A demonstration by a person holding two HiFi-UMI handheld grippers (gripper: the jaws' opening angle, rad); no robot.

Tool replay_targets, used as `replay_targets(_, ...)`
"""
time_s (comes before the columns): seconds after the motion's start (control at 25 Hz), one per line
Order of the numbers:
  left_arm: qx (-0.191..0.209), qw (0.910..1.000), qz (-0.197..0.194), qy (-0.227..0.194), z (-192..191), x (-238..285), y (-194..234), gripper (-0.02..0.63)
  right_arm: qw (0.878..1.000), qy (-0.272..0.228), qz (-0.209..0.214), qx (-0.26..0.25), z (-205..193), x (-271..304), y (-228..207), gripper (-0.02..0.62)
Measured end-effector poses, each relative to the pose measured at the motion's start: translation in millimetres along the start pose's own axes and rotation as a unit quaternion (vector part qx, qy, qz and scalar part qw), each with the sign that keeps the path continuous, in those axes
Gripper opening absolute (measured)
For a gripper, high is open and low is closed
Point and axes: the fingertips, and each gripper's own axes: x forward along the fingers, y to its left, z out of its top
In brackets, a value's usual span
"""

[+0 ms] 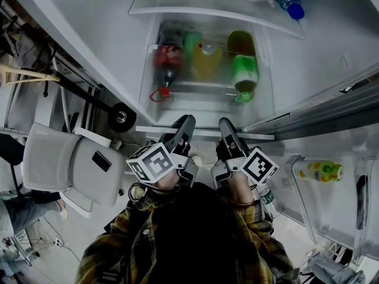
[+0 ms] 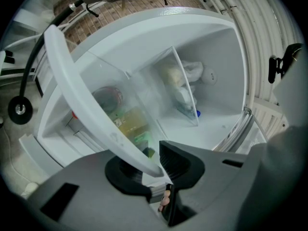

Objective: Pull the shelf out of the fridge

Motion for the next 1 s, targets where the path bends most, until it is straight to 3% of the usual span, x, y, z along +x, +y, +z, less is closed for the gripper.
replay_targets(1.0, -0.003, 1.0, 0.007, 0.0, -3.1, -0.9, 5.4, 0.08, 1.0, 0.001, 0.006, 0.007, -0.2, 0.4, 0.4, 0.077)
